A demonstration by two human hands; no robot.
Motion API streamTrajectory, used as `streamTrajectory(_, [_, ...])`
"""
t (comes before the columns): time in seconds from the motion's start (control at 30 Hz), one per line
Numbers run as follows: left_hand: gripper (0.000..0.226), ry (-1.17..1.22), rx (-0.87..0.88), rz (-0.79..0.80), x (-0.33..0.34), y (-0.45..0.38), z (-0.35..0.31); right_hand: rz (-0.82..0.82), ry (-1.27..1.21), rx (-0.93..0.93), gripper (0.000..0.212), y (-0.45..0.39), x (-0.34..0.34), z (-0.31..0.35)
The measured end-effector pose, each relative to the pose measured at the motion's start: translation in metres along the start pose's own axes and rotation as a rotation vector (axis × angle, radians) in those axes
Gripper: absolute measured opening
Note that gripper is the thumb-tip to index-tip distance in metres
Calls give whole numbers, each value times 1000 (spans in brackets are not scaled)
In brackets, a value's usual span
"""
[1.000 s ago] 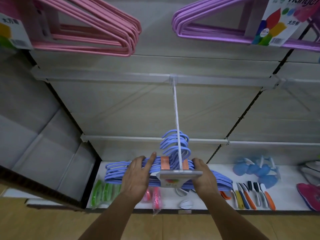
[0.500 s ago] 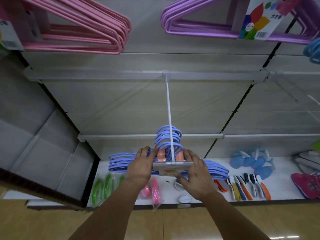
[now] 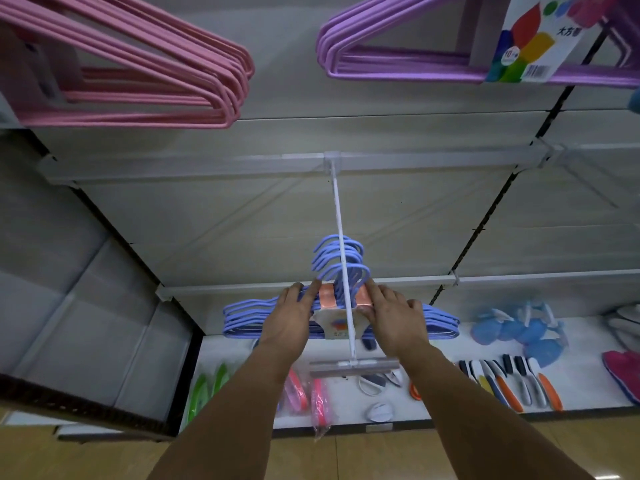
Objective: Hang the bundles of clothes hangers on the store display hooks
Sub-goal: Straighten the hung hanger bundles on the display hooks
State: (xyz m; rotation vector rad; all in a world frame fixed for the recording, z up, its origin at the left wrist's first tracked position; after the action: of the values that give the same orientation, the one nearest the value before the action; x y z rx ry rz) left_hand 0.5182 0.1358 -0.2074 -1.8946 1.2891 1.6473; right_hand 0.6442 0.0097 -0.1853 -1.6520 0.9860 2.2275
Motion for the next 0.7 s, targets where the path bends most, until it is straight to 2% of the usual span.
streamTrajectory(0.37, [73, -2, -21, -43, -21, -33, 1, 3, -96, -3, 51, -35, -17, 2])
streamTrajectory(0.7, [74, 73, -25, -100, -9, -13, -5, -56, -233, -6, 62, -14, -12, -6])
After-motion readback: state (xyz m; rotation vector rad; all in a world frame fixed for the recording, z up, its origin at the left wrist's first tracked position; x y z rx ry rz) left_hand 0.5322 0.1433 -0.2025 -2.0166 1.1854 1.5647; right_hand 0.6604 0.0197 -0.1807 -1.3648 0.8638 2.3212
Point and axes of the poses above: each hand's wrist, its own y-axis away from the middle knuckle, its own x-axis out of the palm, z = x × y, the point moved 7 cm from there along -y, towards the middle knuckle, and after that the axes turned 13 degrees about z, right-handed, at the moved point
